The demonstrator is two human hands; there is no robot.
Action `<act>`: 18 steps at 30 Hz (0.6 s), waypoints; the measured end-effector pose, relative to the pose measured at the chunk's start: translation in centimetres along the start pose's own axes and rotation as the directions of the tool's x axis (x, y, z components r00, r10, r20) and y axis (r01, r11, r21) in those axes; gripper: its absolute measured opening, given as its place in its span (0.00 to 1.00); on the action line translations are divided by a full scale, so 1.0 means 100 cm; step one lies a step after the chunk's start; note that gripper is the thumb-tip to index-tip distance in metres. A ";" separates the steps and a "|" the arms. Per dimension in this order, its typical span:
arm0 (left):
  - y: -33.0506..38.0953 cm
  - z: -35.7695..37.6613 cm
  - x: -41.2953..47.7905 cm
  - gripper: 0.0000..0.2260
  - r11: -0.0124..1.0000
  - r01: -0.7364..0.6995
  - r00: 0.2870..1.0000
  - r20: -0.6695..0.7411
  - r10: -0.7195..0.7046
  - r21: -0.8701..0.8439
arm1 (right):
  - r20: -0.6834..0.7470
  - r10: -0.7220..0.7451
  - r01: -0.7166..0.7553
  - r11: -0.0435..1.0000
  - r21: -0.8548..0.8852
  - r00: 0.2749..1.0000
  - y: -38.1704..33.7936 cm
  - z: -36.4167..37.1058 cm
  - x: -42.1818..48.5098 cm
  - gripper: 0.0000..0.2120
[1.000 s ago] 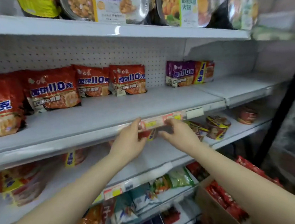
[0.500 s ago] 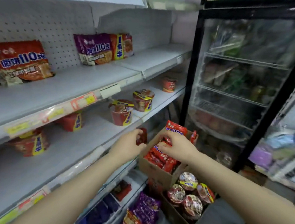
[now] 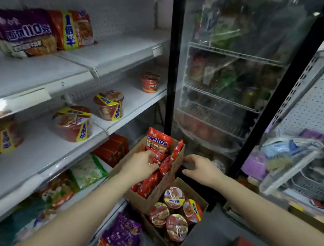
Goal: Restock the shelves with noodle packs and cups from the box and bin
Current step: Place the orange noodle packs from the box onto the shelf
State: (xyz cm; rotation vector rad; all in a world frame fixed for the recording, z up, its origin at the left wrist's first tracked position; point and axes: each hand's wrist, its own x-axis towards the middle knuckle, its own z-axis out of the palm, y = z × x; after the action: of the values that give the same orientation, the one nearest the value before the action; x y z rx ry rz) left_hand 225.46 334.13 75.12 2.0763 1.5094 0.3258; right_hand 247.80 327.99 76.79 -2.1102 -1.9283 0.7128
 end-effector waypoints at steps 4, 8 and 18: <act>0.008 0.028 0.033 0.22 0.999 0.027 0.998 0.065 -0.028 0.019 | 0.023 0.018 -0.018 1.000 0.023 1.000 0.035 -0.009 0.027 0.22; 0.008 0.047 0.072 0.21 0.997 0.070 0.990 0.125 -0.071 0.008 | 0.044 0.028 -0.031 0.998 0.060 0.999 0.058 -0.006 0.055 0.23; -0.011 0.107 0.212 0.21 0.992 0.115 0.938 0.321 -0.128 0.057 | 0.085 0.213 -0.225 0.957 0.184 0.973 0.106 0.018 0.159 0.26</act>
State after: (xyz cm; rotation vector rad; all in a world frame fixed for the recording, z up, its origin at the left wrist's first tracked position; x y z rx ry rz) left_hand 237.07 351.11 63.15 1.9390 1.4401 -0.0908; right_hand 256.81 341.78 66.97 -2.2224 -1.5943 0.9789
